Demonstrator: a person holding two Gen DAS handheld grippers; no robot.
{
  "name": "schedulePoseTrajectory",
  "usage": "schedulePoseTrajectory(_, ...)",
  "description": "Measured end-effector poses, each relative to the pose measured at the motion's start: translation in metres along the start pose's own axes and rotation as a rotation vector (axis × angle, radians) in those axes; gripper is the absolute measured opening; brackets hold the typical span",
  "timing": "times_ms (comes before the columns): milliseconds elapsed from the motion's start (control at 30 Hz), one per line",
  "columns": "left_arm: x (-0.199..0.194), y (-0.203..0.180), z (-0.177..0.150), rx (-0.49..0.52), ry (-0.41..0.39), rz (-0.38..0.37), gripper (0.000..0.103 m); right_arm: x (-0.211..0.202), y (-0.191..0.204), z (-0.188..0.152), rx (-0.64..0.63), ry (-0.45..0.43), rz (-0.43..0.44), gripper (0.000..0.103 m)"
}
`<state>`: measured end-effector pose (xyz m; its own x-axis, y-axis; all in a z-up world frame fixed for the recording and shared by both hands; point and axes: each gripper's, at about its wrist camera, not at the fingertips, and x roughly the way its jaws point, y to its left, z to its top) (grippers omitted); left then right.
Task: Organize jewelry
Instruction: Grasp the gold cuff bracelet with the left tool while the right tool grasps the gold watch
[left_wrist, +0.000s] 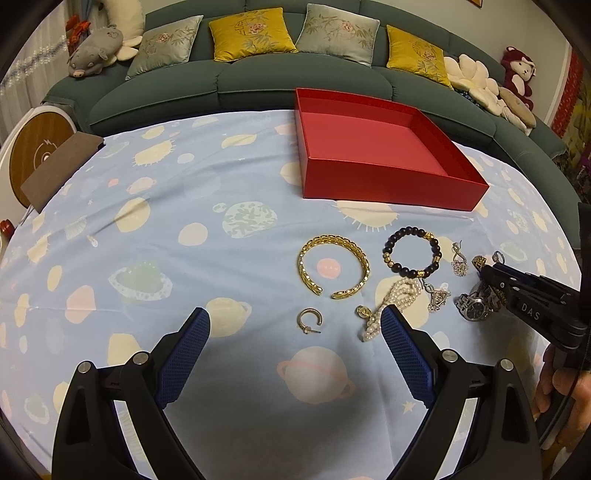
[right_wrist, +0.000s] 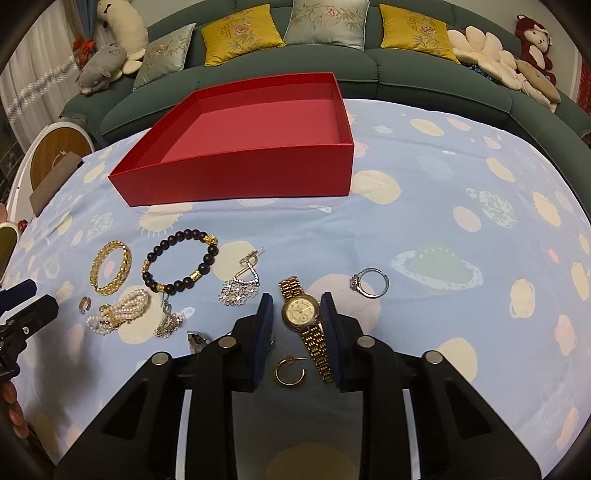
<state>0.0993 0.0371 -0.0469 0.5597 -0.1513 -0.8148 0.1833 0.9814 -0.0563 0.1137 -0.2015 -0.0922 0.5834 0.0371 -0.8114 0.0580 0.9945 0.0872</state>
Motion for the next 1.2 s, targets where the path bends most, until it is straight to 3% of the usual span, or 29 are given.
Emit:
schedulePoseTrajectory(633,0.009,-0.001,0.004,-0.001,-0.015,0.016,0.091,-0.001,0.002,-0.007,-0.008,-0.024,-0.011,0.022)
schedulePoseTrajectory(800,0.023,-0.013,0.011,0.025,-0.008,-0.021,0.091,-0.021,0.000,-0.003,0.008,-0.067,0.002,0.022)
schedulePoseTrajectory(1033,0.049,-0.031,0.020,0.053,-0.001,0.016,0.091,-0.032,0.000,-0.001,0.016,-0.083,0.026,0.022)
schedulePoseTrajectory(1100,0.056,-0.030,0.021,0.032,0.009,0.024,0.088,-0.034,-0.002,-0.001,0.016,-0.088,0.024,0.022)
schedulePoseTrajectory(1200,0.067,-0.028,0.021,0.016,0.032,0.028,0.072,-0.036,-0.006,-0.002,0.023,-0.089,0.025,0.022)
